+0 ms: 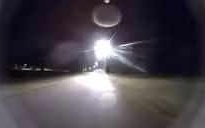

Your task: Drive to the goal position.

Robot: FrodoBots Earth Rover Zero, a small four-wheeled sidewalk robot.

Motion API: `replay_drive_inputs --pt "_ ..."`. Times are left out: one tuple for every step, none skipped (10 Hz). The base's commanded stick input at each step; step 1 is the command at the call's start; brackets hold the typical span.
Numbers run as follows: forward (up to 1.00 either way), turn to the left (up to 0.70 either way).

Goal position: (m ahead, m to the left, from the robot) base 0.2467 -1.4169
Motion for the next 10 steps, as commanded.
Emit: replay_drive_inputs --pt "1.0 0.02" --pt "1.0 0.02" --pt "1.0 0.02" --pt "1.0 0.02" --pt "1.0 0.02" --pt "1.0 0.01" --pt "1.0 0.0" --pt "0.82 0.0" --pt "0.56 0.0" --pt "0.3 0.0"
